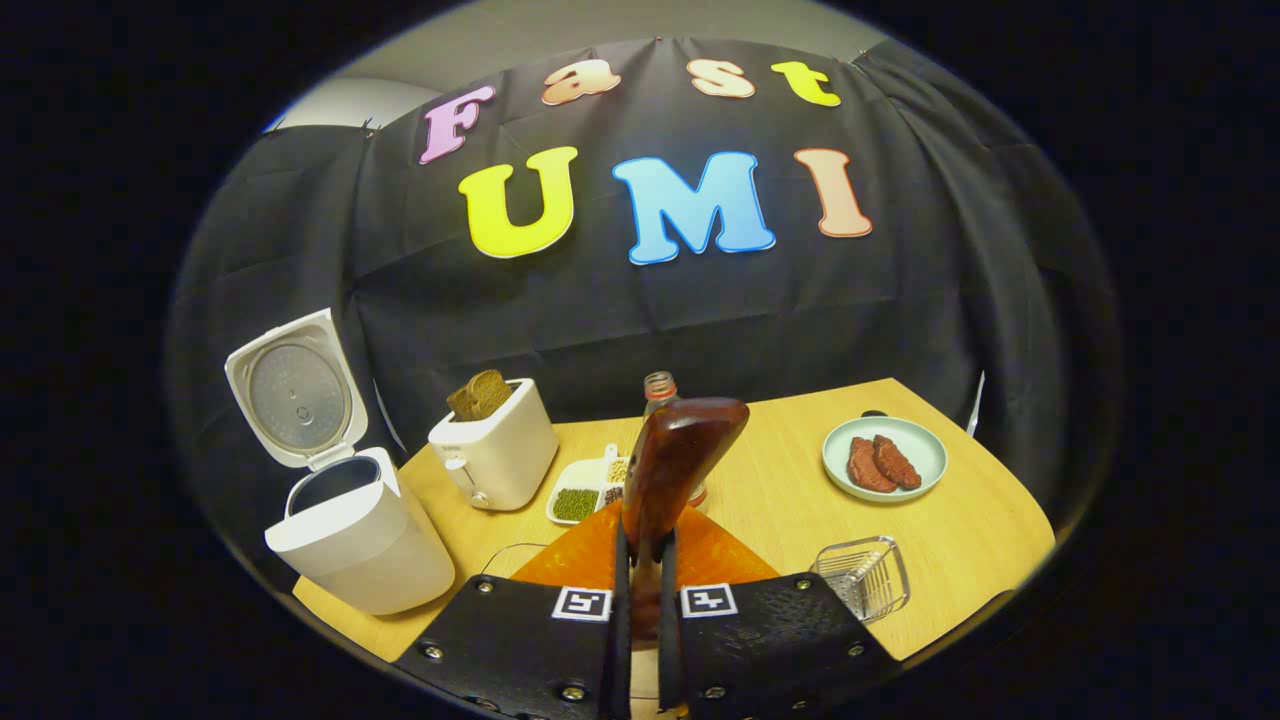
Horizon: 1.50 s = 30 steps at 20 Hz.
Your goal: Close the left gripper, press the button to open the rice cooker; take a wooden spoon from the chopstick holder with the right hand, scoop a spoonful of rice and pour it into the rice cooker, then put the wooden spoon back into the chopstick holder.
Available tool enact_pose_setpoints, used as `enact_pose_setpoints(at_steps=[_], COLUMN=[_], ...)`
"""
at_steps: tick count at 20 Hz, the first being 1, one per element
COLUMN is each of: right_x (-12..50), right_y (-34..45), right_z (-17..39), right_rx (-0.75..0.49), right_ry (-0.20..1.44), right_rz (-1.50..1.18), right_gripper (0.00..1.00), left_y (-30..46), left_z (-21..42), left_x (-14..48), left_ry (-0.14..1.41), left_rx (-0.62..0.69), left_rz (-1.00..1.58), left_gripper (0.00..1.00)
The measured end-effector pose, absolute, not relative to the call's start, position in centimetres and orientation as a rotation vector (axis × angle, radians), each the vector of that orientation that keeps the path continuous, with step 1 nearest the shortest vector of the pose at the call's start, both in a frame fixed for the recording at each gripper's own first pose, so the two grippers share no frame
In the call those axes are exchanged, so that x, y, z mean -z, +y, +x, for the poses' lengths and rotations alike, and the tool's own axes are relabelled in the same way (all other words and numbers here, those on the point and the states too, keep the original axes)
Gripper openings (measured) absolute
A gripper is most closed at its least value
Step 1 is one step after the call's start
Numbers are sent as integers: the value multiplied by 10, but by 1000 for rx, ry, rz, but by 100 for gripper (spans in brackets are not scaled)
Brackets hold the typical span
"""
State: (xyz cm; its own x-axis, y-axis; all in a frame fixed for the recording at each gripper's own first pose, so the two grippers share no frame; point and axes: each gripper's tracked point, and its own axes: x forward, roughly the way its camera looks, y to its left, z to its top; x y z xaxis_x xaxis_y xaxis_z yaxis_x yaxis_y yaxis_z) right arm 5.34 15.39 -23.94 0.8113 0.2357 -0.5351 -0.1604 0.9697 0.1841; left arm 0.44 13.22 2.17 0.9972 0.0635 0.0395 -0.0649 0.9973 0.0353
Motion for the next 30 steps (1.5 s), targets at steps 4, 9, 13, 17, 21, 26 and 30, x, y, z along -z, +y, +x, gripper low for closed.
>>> enact_pose_setpoints(at_steps=[4, 9, 13, 17, 21, 26, 30], right_x=[270, 303, 306, 310, 314, 314, 294], right_y=[170, 184, 209, 234, 221, 182, 160], right_z=[48, 42, 37, 22, 21, 27, 34], right_rx=[-195, -187, -232, -295, -256, -141, -127], right_ry=[607, 621, 622, 687, 794, 844, 836], right_rz=[55, -70, -29, 157, 418, 661, 753], right_gripper=[11, 11, 11, 11, 12, 11, 11], left_y=[157, 172, 171, 167, 167, 168, 157], left_z=[4, 6, 3, 0, -7, -15, -23], left_x=[-20, -18, -15, -14, -23, -32, -34], left_ry=[-37, -35, -34, -30, -53, -69, -85], left_rx=[-88, -108, -105, -102, -105, -123, -124], left_rz=[45, 51, 53, 49, 48, 48, 15], left_gripper=[98, 99, 98, 98, 98, 98, 98])
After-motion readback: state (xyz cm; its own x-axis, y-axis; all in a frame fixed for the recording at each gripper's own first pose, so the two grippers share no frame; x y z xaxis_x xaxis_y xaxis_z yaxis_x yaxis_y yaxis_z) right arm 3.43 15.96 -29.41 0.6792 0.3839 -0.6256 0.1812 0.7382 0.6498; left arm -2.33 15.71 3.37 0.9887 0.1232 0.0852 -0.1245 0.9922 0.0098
